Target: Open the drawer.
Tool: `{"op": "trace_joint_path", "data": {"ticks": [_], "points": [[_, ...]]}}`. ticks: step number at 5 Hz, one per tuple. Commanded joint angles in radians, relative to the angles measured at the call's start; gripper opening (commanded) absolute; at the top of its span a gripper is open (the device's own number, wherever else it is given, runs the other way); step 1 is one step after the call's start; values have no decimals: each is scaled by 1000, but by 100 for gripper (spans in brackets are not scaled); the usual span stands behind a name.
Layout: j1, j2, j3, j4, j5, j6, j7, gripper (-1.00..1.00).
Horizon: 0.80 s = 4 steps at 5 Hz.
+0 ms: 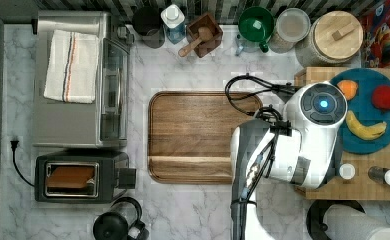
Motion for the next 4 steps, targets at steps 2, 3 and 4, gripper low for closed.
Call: {"op": "trace_joint_path", "data": {"ticks": [2, 3, 4], "points": [[-13, 106, 39, 17, -11, 156, -49, 100], [-31, 137, 37, 16, -14, 178, -57, 100], [-40, 150, 26, -32, -28, 267, -32, 100]]}}
